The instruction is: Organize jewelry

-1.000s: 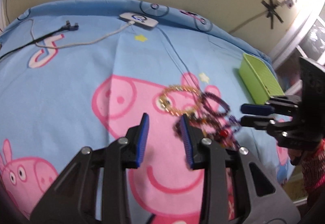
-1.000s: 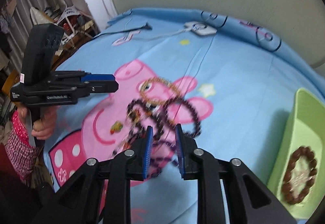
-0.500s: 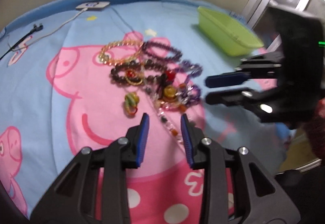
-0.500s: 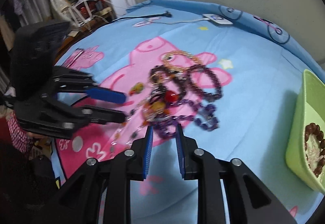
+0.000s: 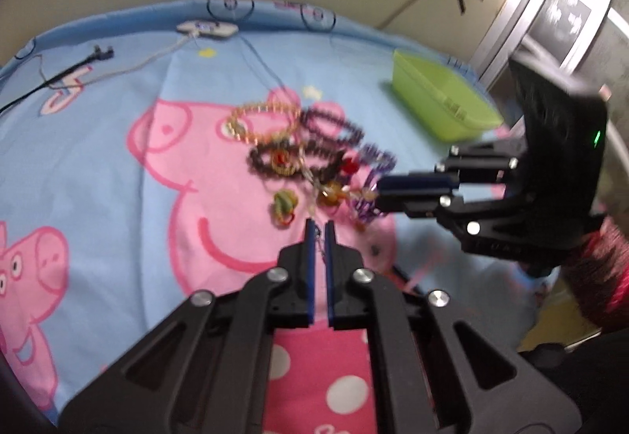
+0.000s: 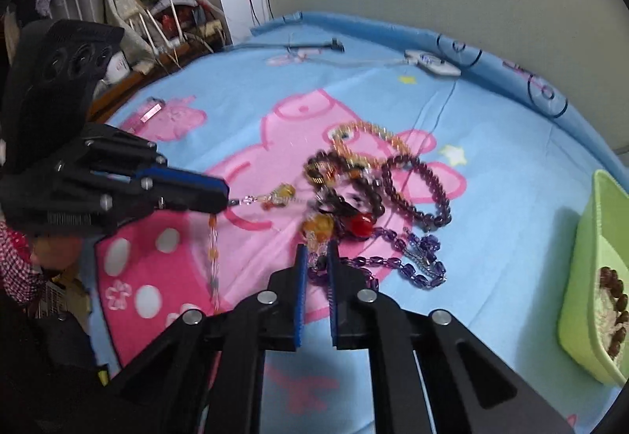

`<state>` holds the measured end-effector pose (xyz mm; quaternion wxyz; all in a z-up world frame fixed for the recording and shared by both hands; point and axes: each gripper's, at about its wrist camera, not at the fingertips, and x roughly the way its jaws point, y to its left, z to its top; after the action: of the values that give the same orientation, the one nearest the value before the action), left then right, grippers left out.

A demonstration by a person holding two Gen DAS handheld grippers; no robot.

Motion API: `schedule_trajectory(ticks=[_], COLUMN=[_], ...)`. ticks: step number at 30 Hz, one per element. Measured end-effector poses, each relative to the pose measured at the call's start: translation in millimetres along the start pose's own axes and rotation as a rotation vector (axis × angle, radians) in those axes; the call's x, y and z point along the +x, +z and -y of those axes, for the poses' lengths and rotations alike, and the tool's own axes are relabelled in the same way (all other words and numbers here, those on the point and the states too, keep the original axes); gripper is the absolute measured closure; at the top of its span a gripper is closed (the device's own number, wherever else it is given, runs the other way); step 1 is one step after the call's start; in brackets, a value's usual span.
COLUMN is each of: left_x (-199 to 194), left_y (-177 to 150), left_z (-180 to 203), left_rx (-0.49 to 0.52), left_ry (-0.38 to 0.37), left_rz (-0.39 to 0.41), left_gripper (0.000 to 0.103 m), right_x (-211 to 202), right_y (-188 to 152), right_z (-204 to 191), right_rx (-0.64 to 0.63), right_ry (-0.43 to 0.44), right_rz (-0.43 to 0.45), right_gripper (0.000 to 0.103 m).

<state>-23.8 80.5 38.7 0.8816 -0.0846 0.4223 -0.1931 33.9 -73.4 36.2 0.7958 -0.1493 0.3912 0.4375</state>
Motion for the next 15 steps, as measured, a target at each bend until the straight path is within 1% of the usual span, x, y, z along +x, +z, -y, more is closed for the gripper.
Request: schedule_trajectory(ticks=[3, 7, 11, 15], left_x=[-27.4, -57.2, -73.5, -79.2], left_y=[12.0, 36.4, 68.3, 102.1], left_z=[3.5, 17.6, 38.8, 66.9], left_rx=[-0.013, 0.008, 0.053, 0.102], left_ry=[-0.050, -0.091, -0.097, -0.118], left_rz=[0.068, 0.152, 0.207, 0.253], left_gripper=[0.100, 0.100, 0.100, 0.100], right_x=[-26.0, -62.7, -111.8, -159.5], right_y=[4.1, 13.6, 27.0, 40.5], right_z=[-0.5, 2.8, 14.6, 30.9], right_rx=[0.026, 0.059, 0.098, 0.122], right_ry=[0.027, 0.044, 0.049, 0.011], right_rz=[0.068, 0.163, 0.287, 0.401], right_gripper=[0.103, 0.103, 0.103, 0.103])
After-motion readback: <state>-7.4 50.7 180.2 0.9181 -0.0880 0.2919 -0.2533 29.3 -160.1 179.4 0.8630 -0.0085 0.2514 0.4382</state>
